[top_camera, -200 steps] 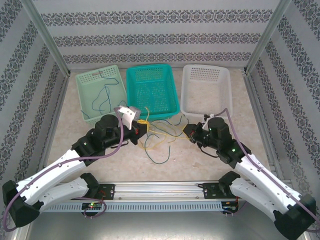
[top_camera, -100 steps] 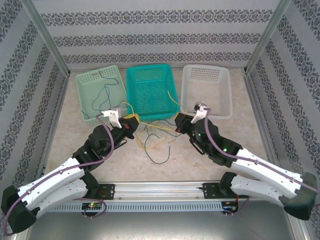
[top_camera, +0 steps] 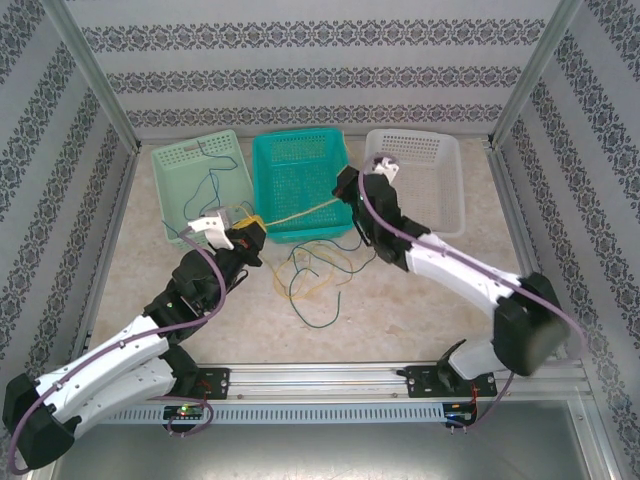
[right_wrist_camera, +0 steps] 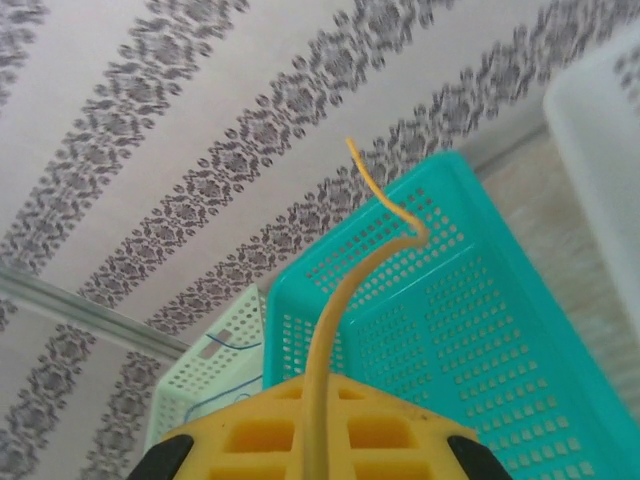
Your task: Untangle the cables
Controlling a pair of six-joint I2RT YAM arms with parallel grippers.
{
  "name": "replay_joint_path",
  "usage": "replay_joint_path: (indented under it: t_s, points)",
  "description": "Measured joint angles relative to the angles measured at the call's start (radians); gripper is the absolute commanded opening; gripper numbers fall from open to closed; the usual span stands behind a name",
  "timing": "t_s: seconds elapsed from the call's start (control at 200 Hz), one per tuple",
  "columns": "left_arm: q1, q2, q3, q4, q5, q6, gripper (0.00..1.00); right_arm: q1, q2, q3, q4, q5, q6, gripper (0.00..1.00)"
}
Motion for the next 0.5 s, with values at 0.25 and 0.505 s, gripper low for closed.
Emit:
replay_joint_path:
  t_s: [0.25,0.505]
  points:
    - [0.000,0.069,0.061,0.000,0.078,0.176,0.12,-0.138,0.379,0.335,-0.027,-0.312,0.212,0.00]
    - [0.000,0.222,0.122,-0.008,0.074,0.287,0.15,-0.155,0.625,0.527,-0.089,-0.515,0.320,0.00]
